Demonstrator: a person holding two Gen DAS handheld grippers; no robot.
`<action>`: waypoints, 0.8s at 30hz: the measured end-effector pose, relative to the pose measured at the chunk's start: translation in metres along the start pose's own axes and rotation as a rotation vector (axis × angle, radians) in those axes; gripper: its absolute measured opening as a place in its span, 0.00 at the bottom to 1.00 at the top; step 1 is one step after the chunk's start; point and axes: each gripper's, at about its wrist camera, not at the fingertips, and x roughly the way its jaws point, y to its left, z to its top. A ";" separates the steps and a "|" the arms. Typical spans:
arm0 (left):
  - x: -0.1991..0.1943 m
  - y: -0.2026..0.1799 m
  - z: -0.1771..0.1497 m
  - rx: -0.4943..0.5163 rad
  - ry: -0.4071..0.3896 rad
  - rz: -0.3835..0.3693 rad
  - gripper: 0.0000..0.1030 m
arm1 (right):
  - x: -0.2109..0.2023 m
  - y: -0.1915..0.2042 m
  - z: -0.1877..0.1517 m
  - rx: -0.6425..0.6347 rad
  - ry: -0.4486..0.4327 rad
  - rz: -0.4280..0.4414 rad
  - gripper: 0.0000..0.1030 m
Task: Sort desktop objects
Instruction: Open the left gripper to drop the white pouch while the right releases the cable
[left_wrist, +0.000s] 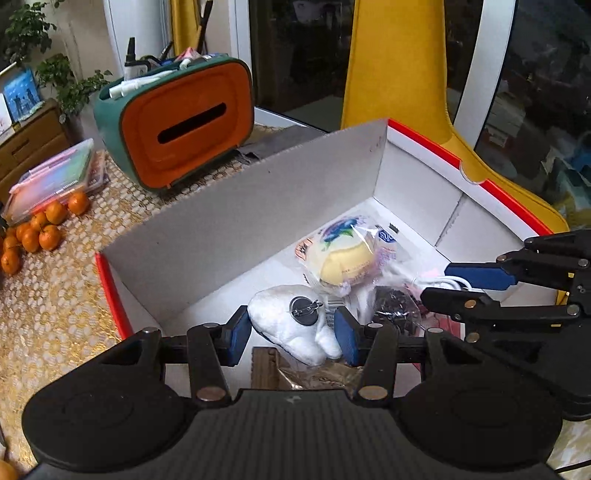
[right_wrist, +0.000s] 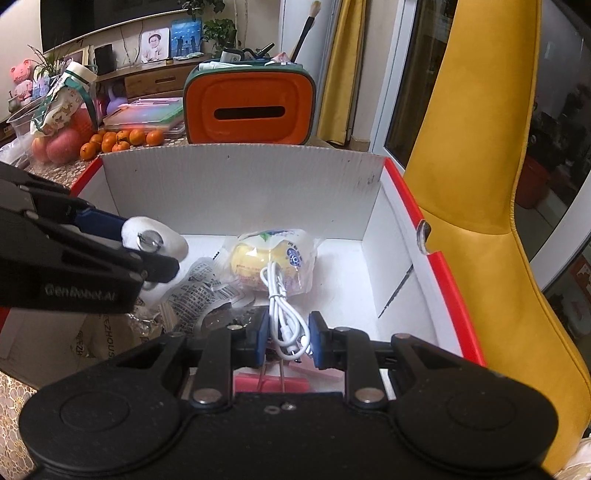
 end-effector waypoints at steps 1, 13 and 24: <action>0.001 -0.001 -0.001 0.006 0.005 0.001 0.48 | 0.000 0.000 0.000 0.001 0.000 0.002 0.22; -0.006 0.000 -0.006 -0.020 -0.005 -0.031 0.56 | -0.010 -0.005 -0.003 0.016 -0.035 0.017 0.44; -0.033 0.008 -0.011 -0.075 -0.049 -0.051 0.67 | -0.034 -0.007 -0.005 0.021 -0.106 0.048 0.60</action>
